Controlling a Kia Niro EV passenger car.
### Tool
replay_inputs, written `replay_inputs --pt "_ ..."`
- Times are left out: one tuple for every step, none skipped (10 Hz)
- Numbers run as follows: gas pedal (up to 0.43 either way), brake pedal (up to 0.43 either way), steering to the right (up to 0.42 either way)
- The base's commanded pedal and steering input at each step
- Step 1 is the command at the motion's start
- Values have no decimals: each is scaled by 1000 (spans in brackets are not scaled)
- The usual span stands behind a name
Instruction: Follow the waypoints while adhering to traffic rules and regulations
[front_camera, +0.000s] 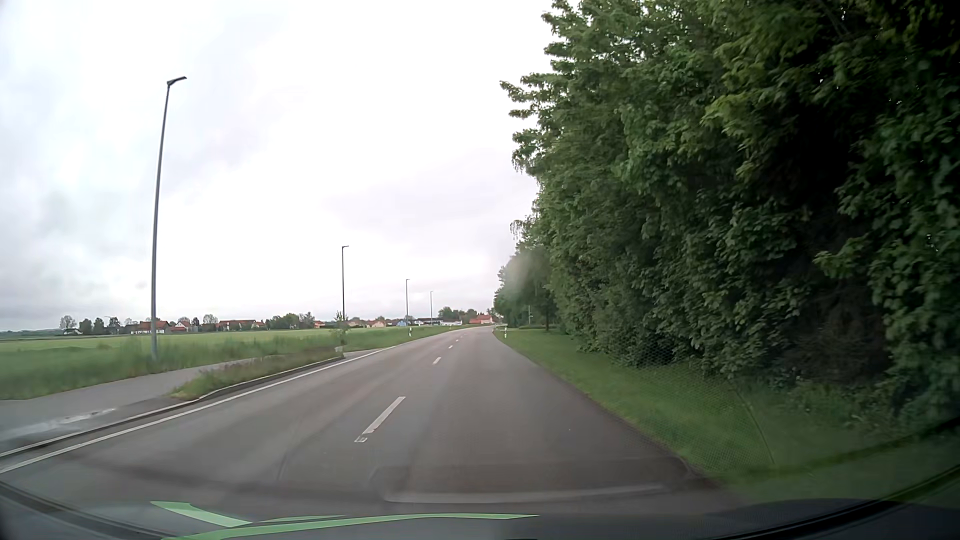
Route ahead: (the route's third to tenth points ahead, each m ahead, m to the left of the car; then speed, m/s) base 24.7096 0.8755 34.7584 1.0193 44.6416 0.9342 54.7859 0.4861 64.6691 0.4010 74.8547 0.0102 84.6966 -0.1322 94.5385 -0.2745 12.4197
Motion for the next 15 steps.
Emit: replay_inputs --pt "59 0 0" --pt "59 0 0" --pt "59 0 -1" --pt "47 0 0" --pt "47 0 -1" --pt "47 0 -1" --pt "47 0 0" --pt "47 0 -1" --pt "47 0 0" --pt "47 0 0" --pt "47 0 0" --pt "47 0 -1" --pt "47 0 0" --pt "47 0 0" --pt "47 0 -1"
